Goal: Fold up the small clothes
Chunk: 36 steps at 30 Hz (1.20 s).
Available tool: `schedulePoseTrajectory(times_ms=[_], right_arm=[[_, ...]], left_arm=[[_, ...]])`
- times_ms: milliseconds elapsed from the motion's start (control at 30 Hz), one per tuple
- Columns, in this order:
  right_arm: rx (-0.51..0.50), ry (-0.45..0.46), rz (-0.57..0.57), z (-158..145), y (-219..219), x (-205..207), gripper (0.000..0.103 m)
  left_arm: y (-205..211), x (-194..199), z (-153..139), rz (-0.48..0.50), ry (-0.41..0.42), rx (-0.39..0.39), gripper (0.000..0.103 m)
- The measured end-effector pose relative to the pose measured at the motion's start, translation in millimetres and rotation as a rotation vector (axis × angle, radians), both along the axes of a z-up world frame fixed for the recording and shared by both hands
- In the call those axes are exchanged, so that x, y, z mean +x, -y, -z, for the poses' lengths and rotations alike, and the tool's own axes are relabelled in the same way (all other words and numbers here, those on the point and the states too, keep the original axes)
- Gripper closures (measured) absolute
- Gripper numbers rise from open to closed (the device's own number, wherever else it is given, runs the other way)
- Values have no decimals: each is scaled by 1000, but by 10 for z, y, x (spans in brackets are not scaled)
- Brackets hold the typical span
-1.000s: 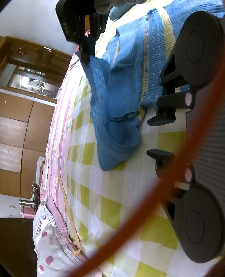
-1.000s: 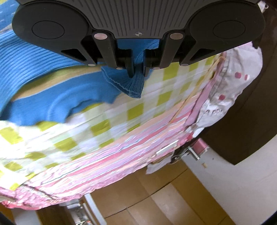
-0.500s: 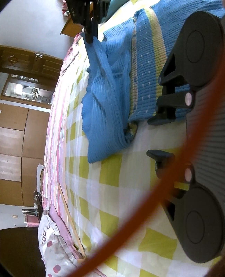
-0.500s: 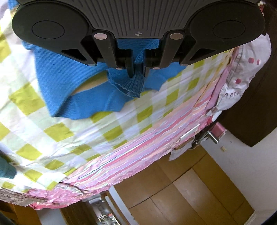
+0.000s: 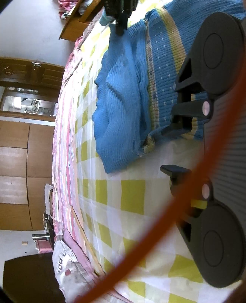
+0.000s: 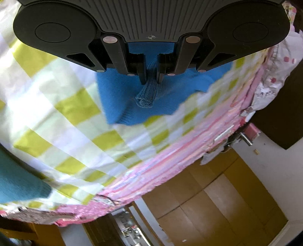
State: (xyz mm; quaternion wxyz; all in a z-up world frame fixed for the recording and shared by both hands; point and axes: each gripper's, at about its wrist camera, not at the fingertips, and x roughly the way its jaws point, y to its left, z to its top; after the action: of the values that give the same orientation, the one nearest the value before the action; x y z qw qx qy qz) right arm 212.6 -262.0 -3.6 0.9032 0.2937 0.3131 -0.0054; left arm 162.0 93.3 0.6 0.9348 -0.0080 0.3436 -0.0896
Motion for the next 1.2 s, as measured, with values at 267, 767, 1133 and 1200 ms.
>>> schedulePoseTrajectory(times_ms=[267,767,1133,1200], right_arm=[[-8,15,4,193,91,-207,93],[194,61,-19,265,413,-25,82],[32,42,-96,189,336,-246,89],[65,65,-86,156,395,-244,89]], left_arm=[[179,181,-36,23,-9,68,61],[550,443,-54,72,-13,154,58],[569,523,-12,70,2,175,56],[553,523,-48,73,11,171,56]])
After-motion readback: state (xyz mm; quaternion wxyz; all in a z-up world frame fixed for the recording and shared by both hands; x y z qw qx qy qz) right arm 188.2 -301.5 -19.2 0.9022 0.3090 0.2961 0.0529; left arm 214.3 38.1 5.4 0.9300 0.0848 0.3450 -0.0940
